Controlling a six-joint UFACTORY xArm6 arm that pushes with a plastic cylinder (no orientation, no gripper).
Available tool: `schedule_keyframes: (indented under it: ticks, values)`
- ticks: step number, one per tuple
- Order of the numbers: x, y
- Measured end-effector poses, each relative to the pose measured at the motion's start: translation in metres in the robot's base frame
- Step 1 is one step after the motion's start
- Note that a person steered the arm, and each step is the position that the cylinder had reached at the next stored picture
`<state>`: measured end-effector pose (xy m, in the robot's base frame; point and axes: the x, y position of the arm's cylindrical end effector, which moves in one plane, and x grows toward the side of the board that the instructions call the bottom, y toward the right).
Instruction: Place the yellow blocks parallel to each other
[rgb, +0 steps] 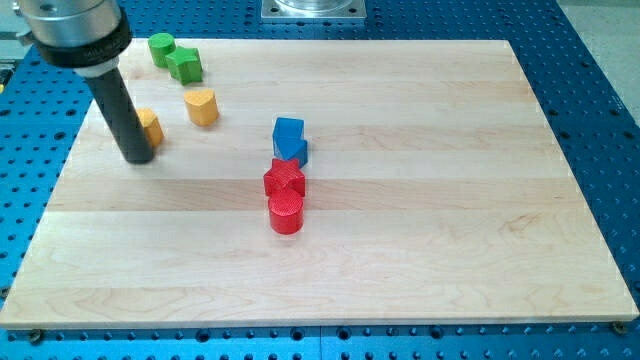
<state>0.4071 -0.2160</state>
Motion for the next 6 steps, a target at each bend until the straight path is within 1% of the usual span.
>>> schedule_keyframes:
  ticks: [1, 2, 4, 5, 6]
  values:
    - [-0.027, 0.002]
    - [-0.011, 0.008]
    - [-0.045, 0.065]
    - [-0.037, 0.065]
    - [-0.02, 0.016]
